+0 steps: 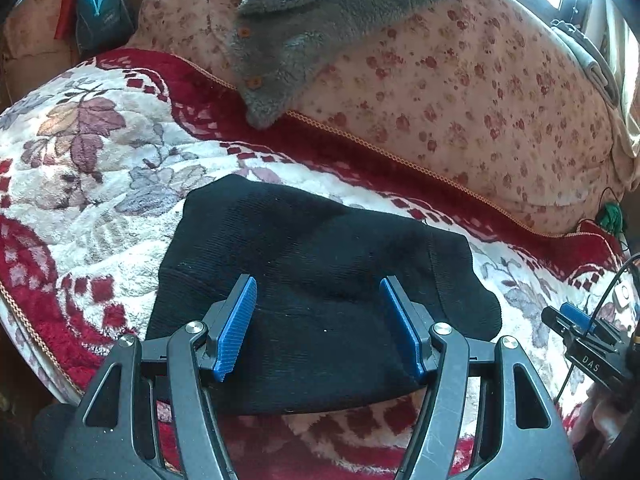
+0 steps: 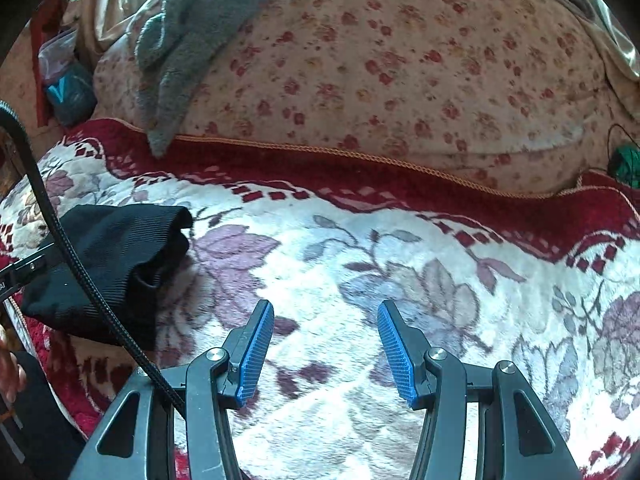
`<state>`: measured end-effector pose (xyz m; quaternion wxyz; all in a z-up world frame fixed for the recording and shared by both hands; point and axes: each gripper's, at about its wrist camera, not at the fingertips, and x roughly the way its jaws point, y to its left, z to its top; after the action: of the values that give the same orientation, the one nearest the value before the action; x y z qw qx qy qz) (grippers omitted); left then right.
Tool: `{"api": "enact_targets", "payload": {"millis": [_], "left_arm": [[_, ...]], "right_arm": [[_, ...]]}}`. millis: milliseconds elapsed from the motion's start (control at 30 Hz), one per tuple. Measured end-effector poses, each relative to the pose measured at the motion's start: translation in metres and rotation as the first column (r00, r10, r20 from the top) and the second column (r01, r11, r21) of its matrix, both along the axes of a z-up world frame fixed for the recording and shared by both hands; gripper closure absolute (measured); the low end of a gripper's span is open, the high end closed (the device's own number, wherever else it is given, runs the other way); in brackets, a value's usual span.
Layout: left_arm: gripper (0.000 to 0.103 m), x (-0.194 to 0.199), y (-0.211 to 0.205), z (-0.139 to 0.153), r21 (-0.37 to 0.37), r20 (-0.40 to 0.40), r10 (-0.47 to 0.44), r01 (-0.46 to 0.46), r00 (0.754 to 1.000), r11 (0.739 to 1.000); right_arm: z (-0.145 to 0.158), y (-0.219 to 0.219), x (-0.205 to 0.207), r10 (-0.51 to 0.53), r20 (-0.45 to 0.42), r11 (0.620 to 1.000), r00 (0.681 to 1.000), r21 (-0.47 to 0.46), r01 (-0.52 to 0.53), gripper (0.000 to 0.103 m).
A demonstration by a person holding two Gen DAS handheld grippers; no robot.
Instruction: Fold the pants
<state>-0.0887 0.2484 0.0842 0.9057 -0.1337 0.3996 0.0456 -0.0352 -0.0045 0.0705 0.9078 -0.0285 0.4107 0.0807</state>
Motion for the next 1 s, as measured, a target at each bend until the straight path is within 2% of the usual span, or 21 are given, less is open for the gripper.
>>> {"api": "enact_targets", "payload": {"millis": [1000], "left_arm": [[0.039,0.002,0.001,-0.004,-0.006,-0.012,-0.002,0.002,1.000,1.000]], "right_arm": [[-0.007,0.007,0.006,0.011,-0.036,1.000,0.999,0.007,-0.011,0.051]]}}
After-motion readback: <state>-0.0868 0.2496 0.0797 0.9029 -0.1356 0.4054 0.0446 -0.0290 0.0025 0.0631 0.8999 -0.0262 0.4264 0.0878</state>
